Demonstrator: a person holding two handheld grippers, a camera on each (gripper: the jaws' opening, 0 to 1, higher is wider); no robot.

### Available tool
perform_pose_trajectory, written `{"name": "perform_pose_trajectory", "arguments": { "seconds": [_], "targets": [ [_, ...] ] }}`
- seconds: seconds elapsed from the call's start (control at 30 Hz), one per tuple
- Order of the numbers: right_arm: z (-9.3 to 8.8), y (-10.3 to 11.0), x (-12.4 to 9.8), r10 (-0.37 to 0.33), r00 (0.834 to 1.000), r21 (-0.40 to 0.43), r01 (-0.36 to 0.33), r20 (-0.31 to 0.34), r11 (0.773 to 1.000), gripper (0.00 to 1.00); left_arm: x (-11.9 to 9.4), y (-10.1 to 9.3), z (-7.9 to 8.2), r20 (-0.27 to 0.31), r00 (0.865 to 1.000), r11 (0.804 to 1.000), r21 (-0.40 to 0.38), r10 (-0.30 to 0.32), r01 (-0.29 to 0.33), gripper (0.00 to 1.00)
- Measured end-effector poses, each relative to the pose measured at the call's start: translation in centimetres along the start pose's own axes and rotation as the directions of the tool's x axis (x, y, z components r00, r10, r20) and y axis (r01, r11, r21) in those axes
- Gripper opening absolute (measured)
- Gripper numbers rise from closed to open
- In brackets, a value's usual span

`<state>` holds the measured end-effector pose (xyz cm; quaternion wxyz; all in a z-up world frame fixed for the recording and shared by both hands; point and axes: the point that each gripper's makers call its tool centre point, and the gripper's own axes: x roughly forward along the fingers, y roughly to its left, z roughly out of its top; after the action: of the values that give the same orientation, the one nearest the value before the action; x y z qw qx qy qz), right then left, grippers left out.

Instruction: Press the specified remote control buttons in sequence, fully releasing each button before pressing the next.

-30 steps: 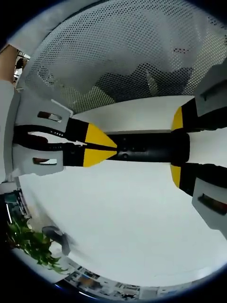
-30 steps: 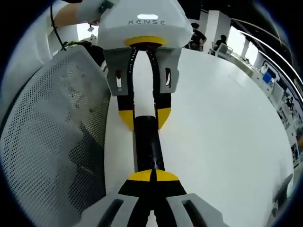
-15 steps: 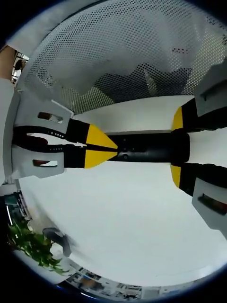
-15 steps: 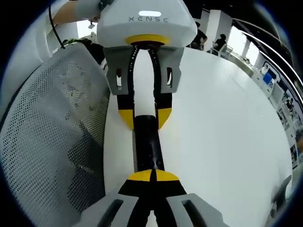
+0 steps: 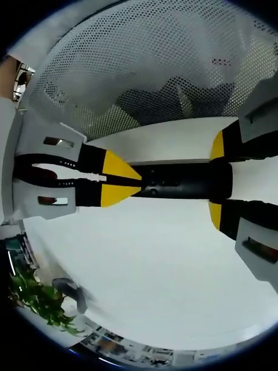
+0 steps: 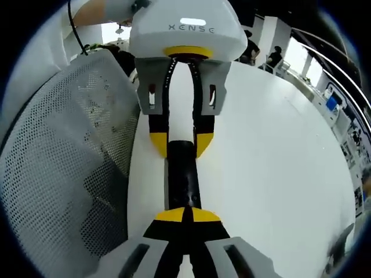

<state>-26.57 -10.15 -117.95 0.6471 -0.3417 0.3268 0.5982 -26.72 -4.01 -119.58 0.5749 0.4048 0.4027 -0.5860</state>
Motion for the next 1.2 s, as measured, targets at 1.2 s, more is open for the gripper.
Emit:
{"name": "perform_pose_trajectory", "arguments": {
  "seconds": [1.2],
  "targets": [
    [-0.4,-0.6,-0.2,0.008,1.000,0.001,-0.008,0.014,1.000,0.05,0.0,0.0,-0.1,-0.004,1.000,1.000,0.021,-0.012,0.012,0.24]
  ]
}}
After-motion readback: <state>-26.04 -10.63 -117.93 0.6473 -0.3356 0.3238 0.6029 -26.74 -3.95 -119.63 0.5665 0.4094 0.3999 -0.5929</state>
